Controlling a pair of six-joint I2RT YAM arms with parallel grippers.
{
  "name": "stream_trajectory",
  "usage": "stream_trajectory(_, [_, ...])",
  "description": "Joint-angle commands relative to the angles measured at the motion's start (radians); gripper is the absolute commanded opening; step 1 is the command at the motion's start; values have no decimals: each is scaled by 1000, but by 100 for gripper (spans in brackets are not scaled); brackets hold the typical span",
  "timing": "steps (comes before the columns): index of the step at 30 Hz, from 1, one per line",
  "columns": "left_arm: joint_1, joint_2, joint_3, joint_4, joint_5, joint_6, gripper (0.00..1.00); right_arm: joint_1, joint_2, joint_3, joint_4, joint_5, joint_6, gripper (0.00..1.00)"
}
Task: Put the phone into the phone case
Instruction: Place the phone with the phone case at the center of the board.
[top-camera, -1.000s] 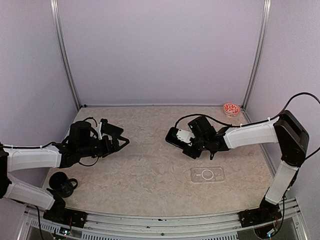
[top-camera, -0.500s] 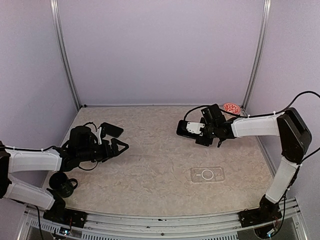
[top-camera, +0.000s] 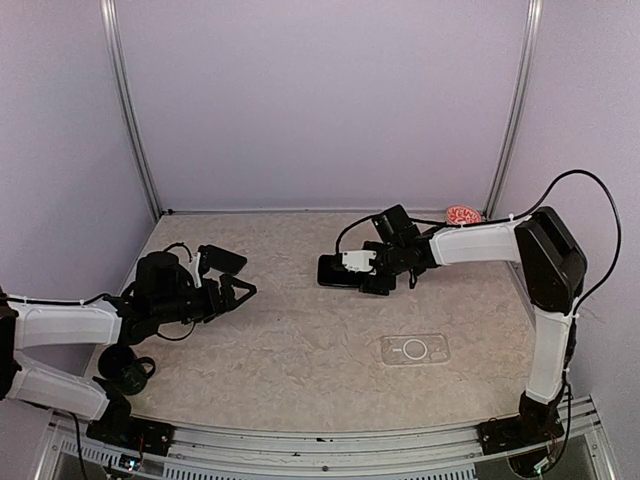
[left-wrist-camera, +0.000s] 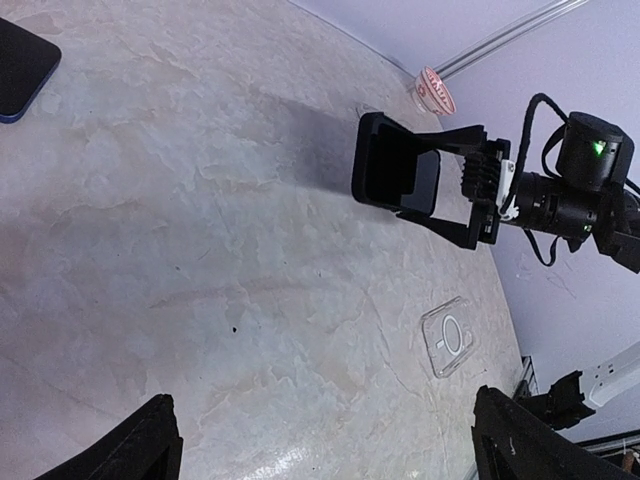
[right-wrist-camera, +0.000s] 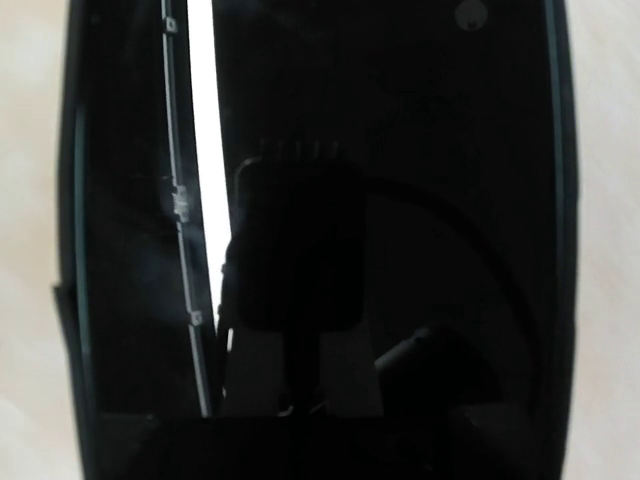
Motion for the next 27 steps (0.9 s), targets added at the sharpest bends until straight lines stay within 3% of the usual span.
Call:
stream_trajectory(1, [6, -12, -12, 24, 2, -8, 99, 39, 34, 61, -3, -102, 6, 69])
stream_trajectory(15, [1, 7, -10, 35, -17, -35, 99, 54, 128, 119, -40, -156, 39, 73])
stream_trajectory(27, [1, -2, -5, 26, -20, -40, 99, 54, 249, 267, -227, -157, 79, 78])
